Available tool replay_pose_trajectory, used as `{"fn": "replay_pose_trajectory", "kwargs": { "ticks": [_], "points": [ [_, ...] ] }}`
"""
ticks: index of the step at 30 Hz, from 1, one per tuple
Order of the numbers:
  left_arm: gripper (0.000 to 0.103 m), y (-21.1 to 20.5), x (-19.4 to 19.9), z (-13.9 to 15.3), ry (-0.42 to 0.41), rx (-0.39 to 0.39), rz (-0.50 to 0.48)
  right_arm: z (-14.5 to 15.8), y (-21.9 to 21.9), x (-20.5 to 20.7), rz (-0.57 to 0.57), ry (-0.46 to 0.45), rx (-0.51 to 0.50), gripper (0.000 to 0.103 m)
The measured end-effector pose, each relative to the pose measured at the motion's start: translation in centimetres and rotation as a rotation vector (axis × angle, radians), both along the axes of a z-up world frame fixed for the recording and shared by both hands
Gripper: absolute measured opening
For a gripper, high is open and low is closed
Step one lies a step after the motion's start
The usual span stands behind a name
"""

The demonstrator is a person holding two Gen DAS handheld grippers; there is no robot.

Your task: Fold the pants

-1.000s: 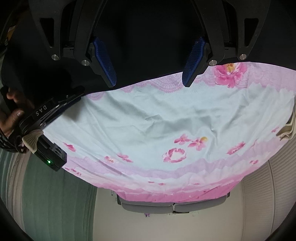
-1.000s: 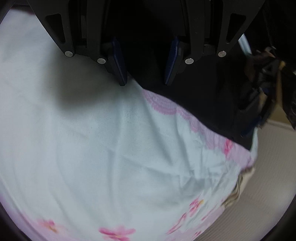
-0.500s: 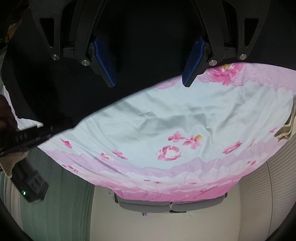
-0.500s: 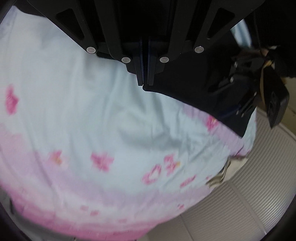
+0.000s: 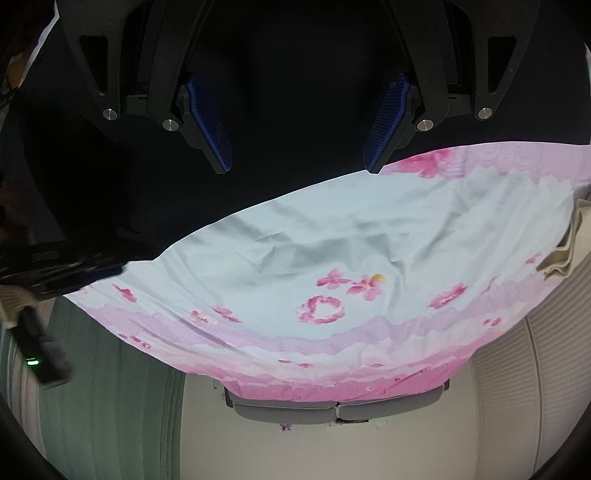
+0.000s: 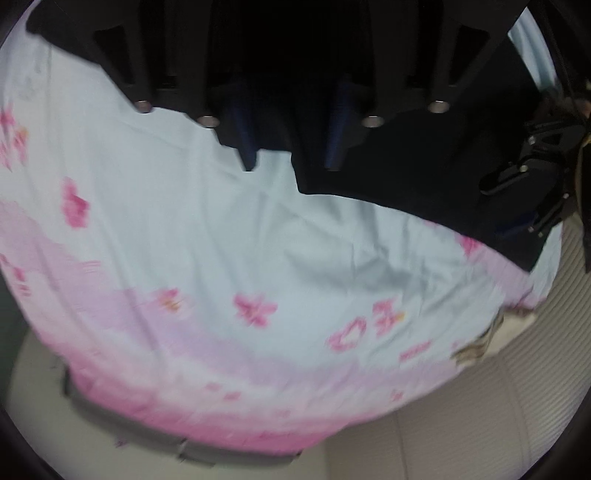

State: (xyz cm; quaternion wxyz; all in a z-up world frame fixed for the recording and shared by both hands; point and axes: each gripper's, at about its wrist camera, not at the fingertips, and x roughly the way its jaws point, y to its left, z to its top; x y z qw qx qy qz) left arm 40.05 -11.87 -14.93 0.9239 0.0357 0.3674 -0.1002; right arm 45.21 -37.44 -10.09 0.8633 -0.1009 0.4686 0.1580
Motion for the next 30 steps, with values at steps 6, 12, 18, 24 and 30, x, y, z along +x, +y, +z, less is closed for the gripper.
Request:
{"fn": "replay_pose_trajectory", "kwargs": {
  "ticks": [6,12,18,24,30],
  "points": [
    [0.073,2.3,-3.2,0.7,0.005,-0.004,0.008,1.3,2.4,-10.5,-0.048,-0.087,0.039,0.045],
    [0.073,3.7,-8.9,1.3,-0.021,0.012,-0.028,-0.5,6.1,-18.6,-0.037,-0.117,-0.035,0.045],
    [0.073,5.8,-13.8,1.1,-0.054,0.039,-0.019,-2.4,7.7,-22.0,-0.042,-0.110,-0.046,0.045],
    [0.073,7.8,-15.6,-0.4,-0.047,0.087,0.012,-3.9,10.2,-23.1,-0.030,-0.171,-0.133,0.045],
    [0.073,8.7,-16.9,-1.6,-0.031,0.135,-0.036,-3.6,11.9,-23.8,-0.022,-0.215,-0.180,0.045]
  ]
}}
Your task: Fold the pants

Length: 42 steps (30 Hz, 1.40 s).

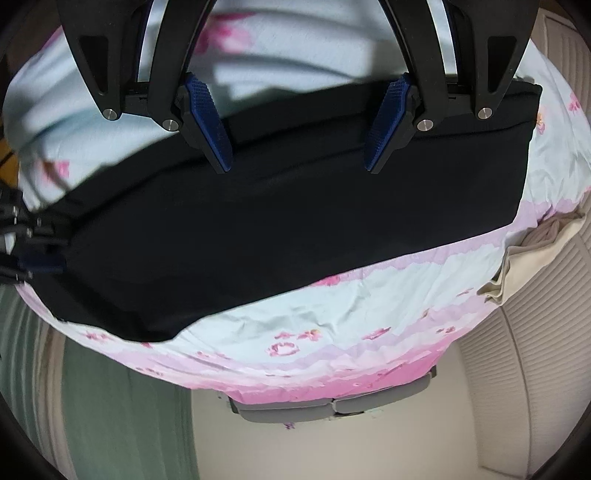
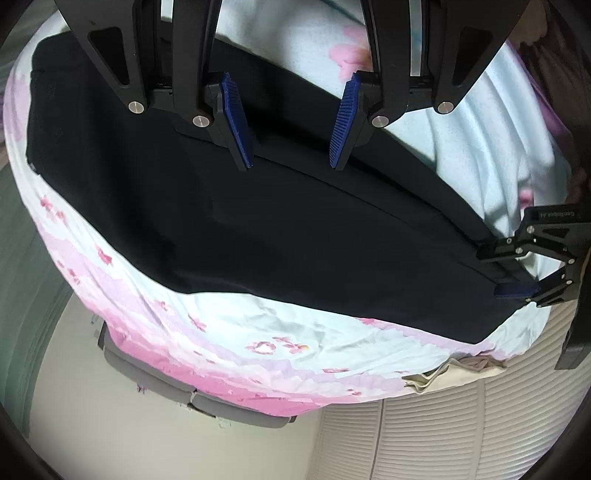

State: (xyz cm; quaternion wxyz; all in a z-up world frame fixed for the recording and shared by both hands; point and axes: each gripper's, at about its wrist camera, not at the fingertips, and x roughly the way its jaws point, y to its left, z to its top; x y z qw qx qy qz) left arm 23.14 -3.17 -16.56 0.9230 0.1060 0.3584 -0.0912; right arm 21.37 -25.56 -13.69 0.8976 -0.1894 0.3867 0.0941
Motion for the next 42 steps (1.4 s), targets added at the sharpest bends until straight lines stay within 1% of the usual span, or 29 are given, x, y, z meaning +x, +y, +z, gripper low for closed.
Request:
{"fn": "replay_pose_trajectory", "kwargs": {
  "ticks": [3,6,9,11,13,15,17,18,19,20,22,23,24,25,28,31,34,36,40,42],
  "points": [
    [0.073,0.2,-0.2,-0.8,0.011,0.030,-0.017,-0.4,0.5,-0.2,-0.013,-0.009,-0.041,0.045],
    [0.072,0.6,0.3,-1.3,0.041,0.006,-0.029,-0.8,0.8,-0.1,-0.023,0.000,-0.049,0.045],
    [0.068,0.7,0.5,-1.4,0.064,-0.009,-0.054,-0.8,1.1,-0.1,-0.023,-0.010,-0.065,0.045],
    [0.068,0.8,0.7,-1.6,0.079,-0.017,-0.064,-1.0,1.2,0.0,-0.018,-0.006,-0.080,0.045],
    [0.068,1.1,1.3,-2.0,0.111,-0.034,-0.066,-1.4,1.4,0.3,-0.017,-0.006,-0.111,0.045],
    [0.066,1.1,1.7,-2.2,0.122,-0.028,-0.071,-1.8,1.4,0.6,-0.021,0.000,-0.122,0.045],
    [0.062,0.9,2.2,-2.3,0.127,-0.017,-0.081,-2.1,1.2,1.1,-0.028,0.002,-0.123,0.045],
    [0.055,0.9,2.4,-2.3,0.129,-0.017,-0.086,-2.2,1.2,1.3,-0.031,0.003,-0.123,0.045],
    [0.045,0.9,2.6,-2.3,0.132,-0.017,-0.094,-2.2,1.2,1.5,-0.034,0.002,-0.124,0.045],
    [0.040,0.9,2.7,-2.3,0.134,-0.018,-0.100,-2.3,1.2,1.7,-0.035,-0.001,-0.126,0.045],
    [0.025,1.1,3.1,-2.2,0.143,-0.030,-0.108,-2.5,1.2,2.1,-0.036,0.003,-0.128,0.043],
    [0.023,1.3,3.2,-2.2,0.144,-0.036,-0.109,-2.5,1.2,2.3,-0.034,0.009,-0.119,0.035],
    [0.020,1.5,3.2,-2.1,0.145,-0.042,-0.111,-2.5,1.1,2.4,-0.031,0.020,-0.096,0.024],
    [0.016,1.6,3.2,-2.0,0.145,-0.049,-0.114,-2.4,1.0,2.6,-0.026,0.035,-0.066,0.005],
    [0.009,2.1,2.6,-1.6,0.138,-0.055,-0.119,-2.0,1.1,2.1,-0.005,0.041,-0.024,0.004],
    [0.007,3.2,1.9,-1.1,0.137,-0.063,-0.103,-1.2,2.0,0.8,0.047,0.039,-0.009,0.003],
    [0.007,4.5,1.1,-0.5,0.137,-0.074,-0.088,-1.0,3.2,-0.4,0.090,0.050,-0.036,0.003],
    [0.007,4.7,0.4,-0.5,0.141,-0.067,-0.098,-1.6,3.5,-0.9,0.095,0.068,-0.054,0.003],
    [0.007,4.4,-0.4,-1.0,0.131,-0.042,-0.096,-2.3,3.8,-0.7,0.099,0.112,-0.079,0.003],
    [0.007,4.4,-0.2,-0.9,0.139,-0.054,-0.086,-2.6,3.8,-0.3,0.078,0.116,-0.085,0.003]
  ]
}}
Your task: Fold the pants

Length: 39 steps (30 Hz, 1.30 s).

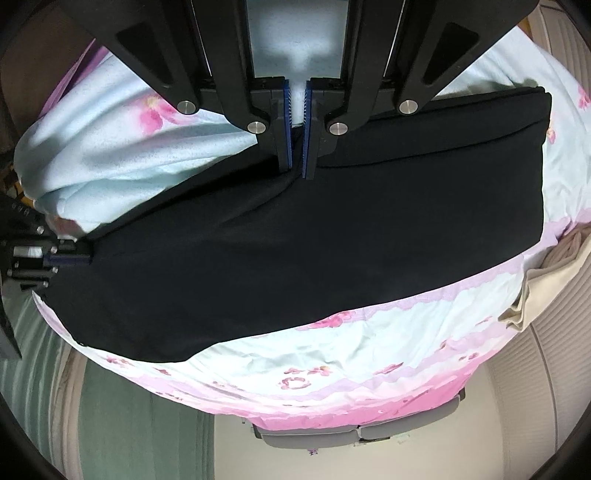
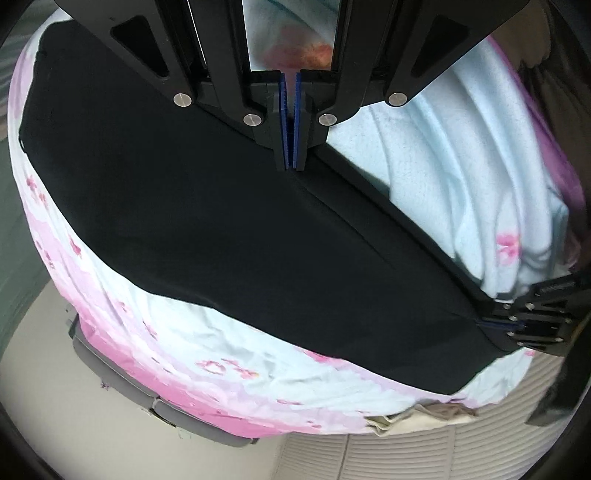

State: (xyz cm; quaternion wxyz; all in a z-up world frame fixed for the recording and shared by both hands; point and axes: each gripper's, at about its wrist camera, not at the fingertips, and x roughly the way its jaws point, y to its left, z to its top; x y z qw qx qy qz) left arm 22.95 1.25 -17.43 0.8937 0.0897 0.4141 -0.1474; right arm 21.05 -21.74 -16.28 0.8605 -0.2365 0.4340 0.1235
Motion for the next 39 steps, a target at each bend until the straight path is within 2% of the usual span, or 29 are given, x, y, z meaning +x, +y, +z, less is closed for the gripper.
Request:
{"fn": "replay_pose_trajectory", "kwargs": {
  "ticks": [5,9,13,17,20,21,23,25,28,34,35,39],
  "points": [
    [0.008,-0.2,-0.2,0.8,-0.003,0.009,-0.007,-0.2,-0.2,0.2,-0.007,0.026,0.009,0.004],
    [0.010,-0.1,-0.8,1.2,-0.009,0.009,0.001,0.2,-0.2,-0.2,-0.010,0.023,0.011,0.011],
    [0.021,0.1,-1.3,1.3,-0.002,-0.011,0.017,1.5,-0.2,-0.5,-0.013,-0.011,0.071,0.033],
    [0.031,0.4,-1.9,1.8,-0.009,-0.024,0.026,3.0,0.3,-0.7,0.001,-0.038,0.125,0.036],
    [0.045,1.2,-2.3,2.5,-0.025,-0.034,0.052,3.8,0.8,-0.7,0.017,-0.053,0.151,0.037],
    [0.049,1.5,-2.4,2.7,-0.030,-0.037,0.066,4.2,1.3,-0.7,0.023,-0.061,0.161,0.038],
    [0.052,2.4,-2.6,3.1,-0.036,-0.044,0.091,4.6,1.9,-0.6,0.038,-0.077,0.185,0.050],
    [0.059,3.5,-3.0,3.6,-0.049,-0.034,0.123,5.1,3.1,-0.3,0.062,-0.092,0.219,0.054],
    [0.059,5.7,-3.3,4.0,-0.055,0.006,0.180,5.3,5.9,0.4,0.113,-0.082,0.270,0.054],
    [0.059,12.1,-3.5,4.8,-0.056,-0.001,0.298,4.4,13.6,1.4,0.259,-0.048,0.318,0.054],
    [0.059,13.1,-3.4,4.8,-0.050,-0.010,0.318,4.3,14.6,1.6,0.273,-0.043,0.323,0.054],
    [0.060,18.3,-2.9,4.2,0.049,-0.173,0.449,3.6,18.4,2.7,0.322,-0.018,0.327,0.054]
  ]
}}
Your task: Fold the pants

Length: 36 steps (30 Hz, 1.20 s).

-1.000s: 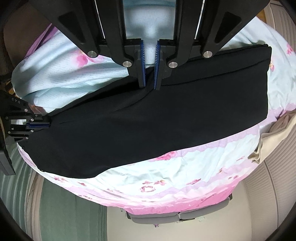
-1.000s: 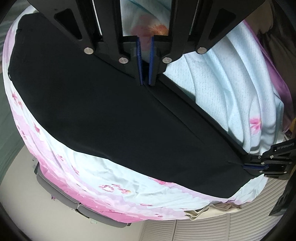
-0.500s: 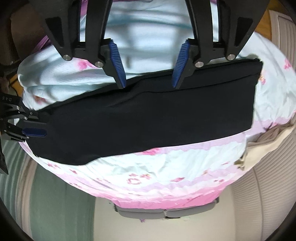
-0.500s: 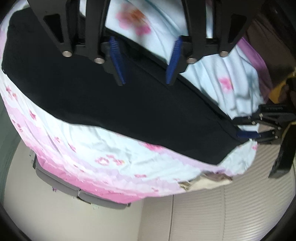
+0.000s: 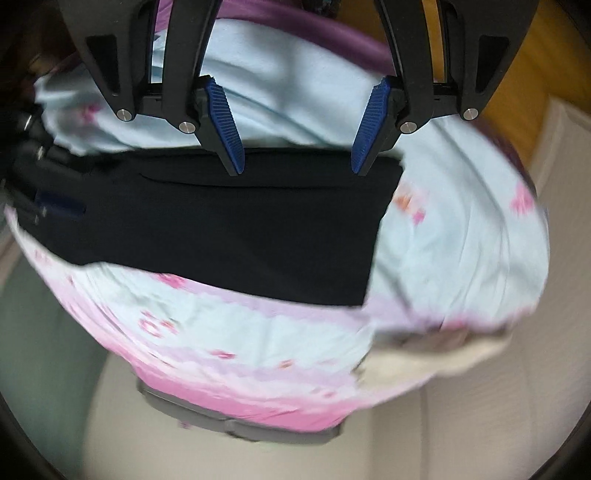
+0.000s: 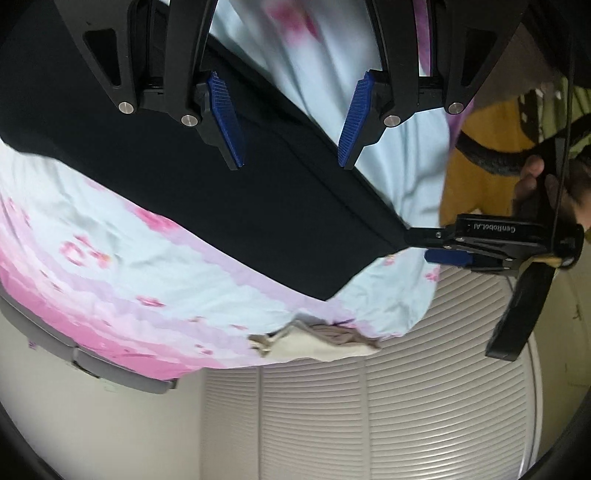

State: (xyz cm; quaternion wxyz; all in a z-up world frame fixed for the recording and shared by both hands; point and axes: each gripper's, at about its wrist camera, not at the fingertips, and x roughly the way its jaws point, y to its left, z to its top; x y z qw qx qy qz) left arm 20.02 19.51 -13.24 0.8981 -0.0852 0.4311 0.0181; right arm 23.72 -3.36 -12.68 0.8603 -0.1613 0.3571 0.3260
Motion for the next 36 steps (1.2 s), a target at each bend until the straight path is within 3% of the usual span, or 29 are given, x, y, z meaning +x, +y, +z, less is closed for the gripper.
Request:
{"fn": "replay_pose_trajectory", "kwargs": {
  "ticks": [10,17,22,27,36],
  "points": [
    [0.060,4.3,0.6,-2.0,0.051,-0.241,0.189,1.3,4.2,4.8,0.072,0.015,-0.005,0.054],
    [0.060,6.3,0.8,-4.4,0.110,-0.417,0.337,1.9,8.4,11.5,0.250,0.042,-0.062,0.054],
    [0.061,7.1,1.3,-5.6,0.079,-0.512,0.413,0.3,12.5,18.2,0.384,0.220,-0.071,0.054],
    [0.061,7.6,2.0,-7.6,0.150,-0.596,0.460,-2.9,16.9,23.1,0.508,0.378,-0.126,0.054],
    [0.059,7.8,2.7,-8.4,0.125,-0.578,0.521,-8.8,23.4,27.2,0.654,0.563,-0.274,0.054]
  ]
}}
